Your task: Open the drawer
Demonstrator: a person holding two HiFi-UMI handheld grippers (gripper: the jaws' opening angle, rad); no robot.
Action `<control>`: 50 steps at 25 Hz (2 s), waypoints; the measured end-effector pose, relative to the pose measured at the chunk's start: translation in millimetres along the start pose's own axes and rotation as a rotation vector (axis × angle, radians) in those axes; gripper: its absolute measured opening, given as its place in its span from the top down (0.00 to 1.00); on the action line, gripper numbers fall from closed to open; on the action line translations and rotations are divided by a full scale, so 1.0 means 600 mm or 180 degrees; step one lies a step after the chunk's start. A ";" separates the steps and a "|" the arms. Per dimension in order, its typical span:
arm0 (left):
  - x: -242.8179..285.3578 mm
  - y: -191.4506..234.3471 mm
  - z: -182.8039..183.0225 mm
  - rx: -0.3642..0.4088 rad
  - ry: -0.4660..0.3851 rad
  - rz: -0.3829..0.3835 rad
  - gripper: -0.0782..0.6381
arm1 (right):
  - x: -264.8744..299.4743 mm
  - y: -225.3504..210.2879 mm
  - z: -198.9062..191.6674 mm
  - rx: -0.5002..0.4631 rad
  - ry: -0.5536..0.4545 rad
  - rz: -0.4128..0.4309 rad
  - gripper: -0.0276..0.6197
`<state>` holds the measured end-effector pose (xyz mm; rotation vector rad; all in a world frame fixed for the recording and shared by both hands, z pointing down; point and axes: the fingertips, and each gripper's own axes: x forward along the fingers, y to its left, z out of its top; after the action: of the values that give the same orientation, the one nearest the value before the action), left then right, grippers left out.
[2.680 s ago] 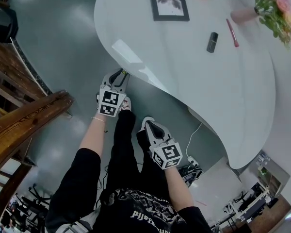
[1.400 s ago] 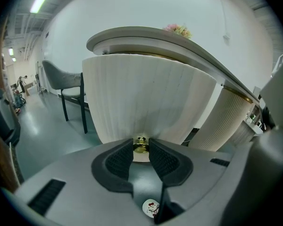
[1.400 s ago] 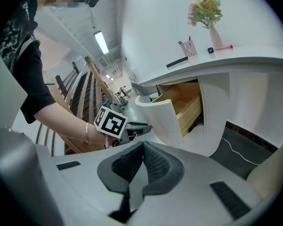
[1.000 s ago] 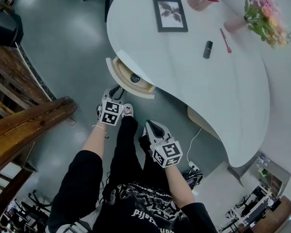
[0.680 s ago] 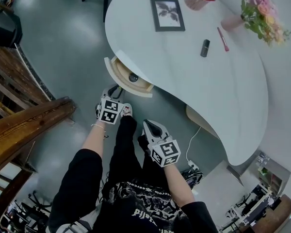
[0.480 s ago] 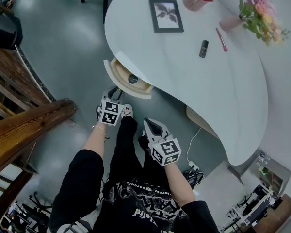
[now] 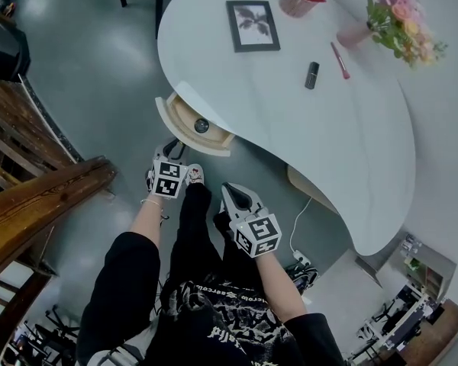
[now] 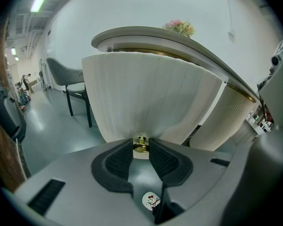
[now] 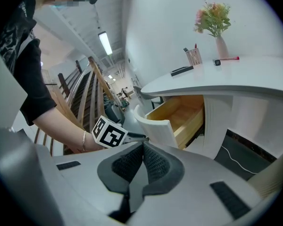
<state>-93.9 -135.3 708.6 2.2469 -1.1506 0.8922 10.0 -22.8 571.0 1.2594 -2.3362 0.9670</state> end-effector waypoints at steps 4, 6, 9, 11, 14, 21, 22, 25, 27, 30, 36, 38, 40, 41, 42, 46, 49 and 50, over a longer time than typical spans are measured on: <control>-0.007 -0.001 -0.003 -0.0031 0.0047 0.0021 0.73 | -0.006 0.008 -0.003 -0.0015 0.0029 0.0012 0.92; -0.012 -0.001 -0.005 -0.0072 0.0083 0.0046 0.73 | -0.009 0.010 -0.003 -0.0038 0.0050 0.0028 0.92; -0.015 -0.002 -0.016 -0.0153 0.0091 0.0055 0.73 | -0.013 0.012 -0.004 -0.0047 0.0064 0.0031 0.92; -0.016 0.000 -0.019 -0.0153 0.0082 0.0066 0.73 | -0.015 0.012 -0.004 -0.0057 0.0076 0.0033 0.92; -0.021 -0.004 -0.026 -0.0224 0.0195 0.0056 0.73 | -0.019 0.013 -0.004 -0.0082 0.0091 0.0037 0.92; -0.022 0.004 -0.019 -0.0122 0.0130 0.0095 0.73 | -0.024 0.020 -0.005 -0.0091 0.0122 0.0050 0.92; -0.024 0.004 -0.023 -0.0134 0.0169 0.0094 0.73 | -0.024 0.021 -0.006 -0.0089 0.0125 0.0053 0.92; -0.033 0.001 -0.034 -0.0185 0.0282 0.0090 0.73 | -0.026 0.021 -0.008 -0.0078 0.0133 0.0053 0.92; -0.036 0.001 -0.039 -0.0209 0.0301 0.0094 0.73 | -0.026 0.021 -0.009 -0.0077 0.0141 0.0051 0.92; -0.040 0.004 -0.039 -0.0198 0.0284 0.0128 0.73 | -0.029 0.021 -0.011 -0.0075 0.0151 0.0045 0.92; -0.048 0.005 -0.048 -0.0223 0.0315 0.0159 0.73 | -0.030 0.021 -0.009 -0.0058 0.0142 0.0036 0.92; -0.050 0.007 -0.055 -0.0233 0.0331 0.0161 0.73 | -0.030 0.023 -0.008 -0.0056 0.0136 0.0037 0.92; -0.054 0.007 -0.064 -0.0243 0.0360 0.0163 0.73 | -0.030 0.024 -0.009 -0.0057 0.0136 0.0035 0.92; -0.056 0.008 -0.064 -0.0226 0.0364 0.0172 0.73 | -0.031 0.023 -0.009 -0.0054 0.0135 0.0033 0.92; -0.058 0.008 -0.065 -0.0215 0.0367 0.0178 0.73 | -0.031 0.023 -0.009 -0.0050 0.0134 0.0031 0.92; -0.058 0.005 -0.076 -0.0291 0.0412 0.0169 0.73 | -0.035 0.020 -0.008 -0.0043 0.0134 0.0019 0.92; -0.066 0.008 -0.070 -0.0244 0.0409 0.0186 0.73 | -0.037 0.022 -0.007 -0.0045 0.0137 0.0015 0.92; -0.067 0.008 -0.070 -0.0243 0.0417 0.0186 0.73 | -0.037 0.023 -0.006 -0.0043 0.0137 0.0012 0.92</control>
<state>-129.8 -89.2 708.7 2.0711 -1.1755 0.9862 11.1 -1.3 555.8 1.2174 -2.3094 0.9684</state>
